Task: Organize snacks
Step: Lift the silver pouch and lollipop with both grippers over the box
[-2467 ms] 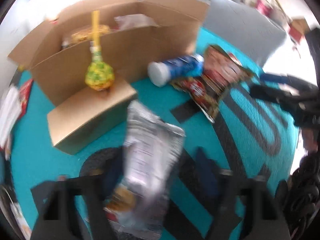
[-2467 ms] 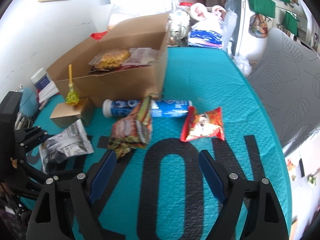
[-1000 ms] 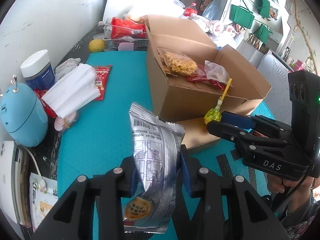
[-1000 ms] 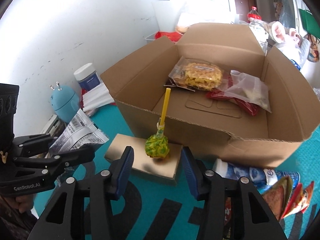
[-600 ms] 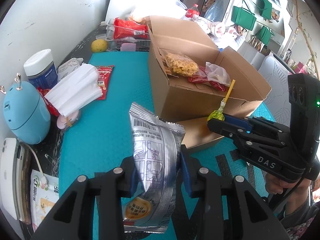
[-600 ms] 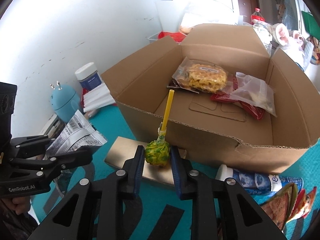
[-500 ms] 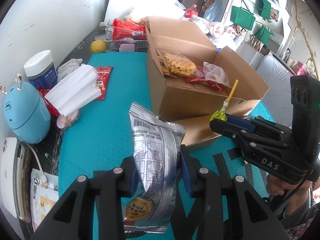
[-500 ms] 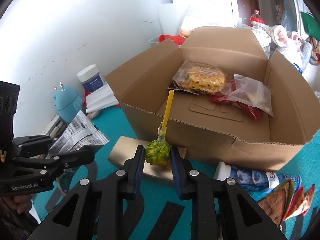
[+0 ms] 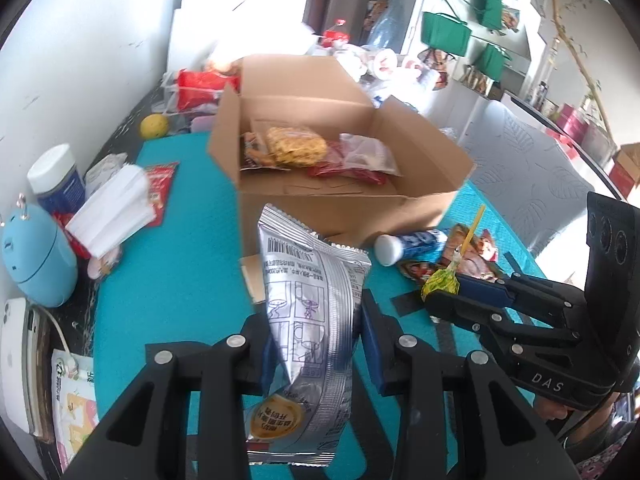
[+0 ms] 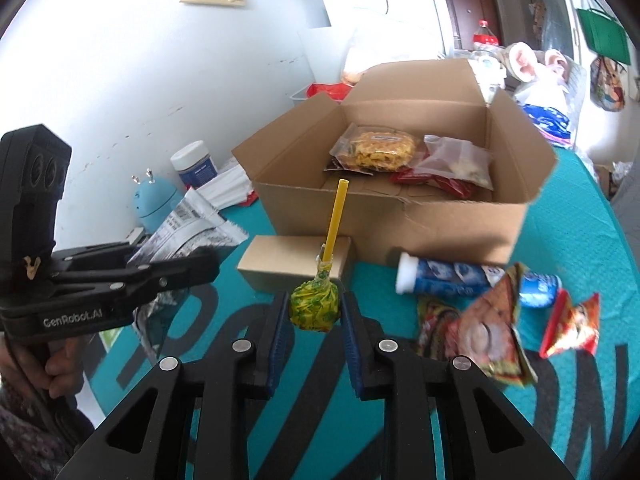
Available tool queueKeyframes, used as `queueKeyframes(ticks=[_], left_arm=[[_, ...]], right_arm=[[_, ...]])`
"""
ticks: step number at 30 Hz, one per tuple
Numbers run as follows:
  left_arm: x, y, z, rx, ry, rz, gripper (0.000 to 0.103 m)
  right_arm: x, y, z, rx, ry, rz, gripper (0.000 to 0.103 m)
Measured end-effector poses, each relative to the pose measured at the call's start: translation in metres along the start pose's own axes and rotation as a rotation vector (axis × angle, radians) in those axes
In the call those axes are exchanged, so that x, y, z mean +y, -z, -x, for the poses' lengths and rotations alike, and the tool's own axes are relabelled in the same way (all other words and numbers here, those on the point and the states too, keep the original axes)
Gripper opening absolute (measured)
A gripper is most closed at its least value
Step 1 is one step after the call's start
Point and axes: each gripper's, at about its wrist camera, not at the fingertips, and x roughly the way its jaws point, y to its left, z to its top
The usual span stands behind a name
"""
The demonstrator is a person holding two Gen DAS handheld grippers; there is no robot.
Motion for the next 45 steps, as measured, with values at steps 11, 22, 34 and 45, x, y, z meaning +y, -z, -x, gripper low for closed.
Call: queueKeyframes(ticks=[11, 22, 34, 45], left_arm=[[-0.053, -0.003, 0.013, -0.035, 0.048, -0.098, 0.035], [-0.073, -0.04, 0.018, -0.136, 0.055, -0.177, 0.035], [-0.061, -0.093, 0.014, -0.226, 0.04, -0.193, 0.035], [-0.052, -0.145, -0.006, -0.307, 0.043, -0.207, 0.035]], right_arm=[[-0.007, 0.013, 0.053, -0.058, 0.014, 0.008, 0.026], [-0.017, -0.016, 0.07, -0.126, 0.027, 0.046, 0.026], [-0.032, -0.078, 0.052, -0.158, 0.051, 0.079, 0.026], [-0.052, -0.134, 0.036, -0.212, 0.085, 0.094, 0.026]])
